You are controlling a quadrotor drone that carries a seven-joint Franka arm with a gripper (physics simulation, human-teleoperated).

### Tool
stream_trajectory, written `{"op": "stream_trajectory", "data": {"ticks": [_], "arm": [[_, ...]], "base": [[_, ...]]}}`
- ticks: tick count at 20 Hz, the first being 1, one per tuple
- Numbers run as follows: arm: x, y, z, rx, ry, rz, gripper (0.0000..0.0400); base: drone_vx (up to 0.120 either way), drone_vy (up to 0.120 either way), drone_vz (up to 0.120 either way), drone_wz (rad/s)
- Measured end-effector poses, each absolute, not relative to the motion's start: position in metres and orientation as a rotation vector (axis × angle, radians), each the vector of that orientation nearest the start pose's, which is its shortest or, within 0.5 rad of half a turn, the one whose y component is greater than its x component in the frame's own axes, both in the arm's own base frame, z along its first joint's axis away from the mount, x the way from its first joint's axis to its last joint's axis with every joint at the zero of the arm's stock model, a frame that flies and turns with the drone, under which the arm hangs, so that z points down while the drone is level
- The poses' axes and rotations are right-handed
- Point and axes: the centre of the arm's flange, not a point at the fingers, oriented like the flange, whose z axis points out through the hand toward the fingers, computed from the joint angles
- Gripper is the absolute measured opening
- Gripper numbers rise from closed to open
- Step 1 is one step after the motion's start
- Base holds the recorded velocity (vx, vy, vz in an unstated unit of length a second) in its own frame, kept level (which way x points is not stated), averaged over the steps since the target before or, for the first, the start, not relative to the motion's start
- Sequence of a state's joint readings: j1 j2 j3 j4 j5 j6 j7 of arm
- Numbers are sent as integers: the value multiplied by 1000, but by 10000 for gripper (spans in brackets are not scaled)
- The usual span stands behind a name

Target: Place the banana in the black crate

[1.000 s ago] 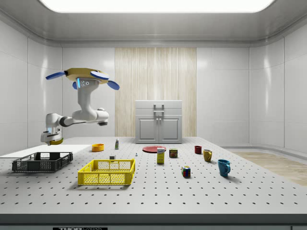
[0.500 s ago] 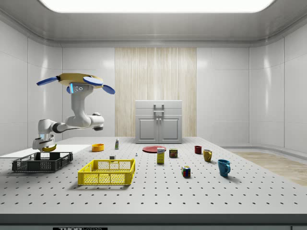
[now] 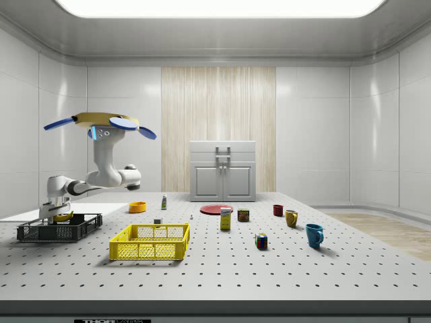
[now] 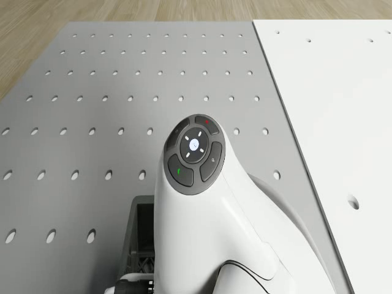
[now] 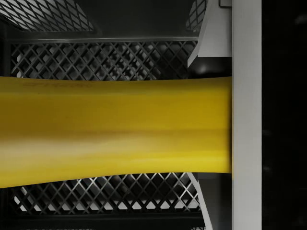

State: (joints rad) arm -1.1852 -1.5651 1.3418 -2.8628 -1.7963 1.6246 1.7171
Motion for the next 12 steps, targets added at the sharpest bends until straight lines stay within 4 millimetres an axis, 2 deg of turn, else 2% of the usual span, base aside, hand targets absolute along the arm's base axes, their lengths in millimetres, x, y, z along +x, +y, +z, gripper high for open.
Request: {"op": "stream_trajectory", "data": {"ticks": [11,12], "arm": [[307,0,532,-4,3,805,191],[307,0,534,-4,2,803,236]], "base": [[0,0,0,0],[0,0,0,0]]}}
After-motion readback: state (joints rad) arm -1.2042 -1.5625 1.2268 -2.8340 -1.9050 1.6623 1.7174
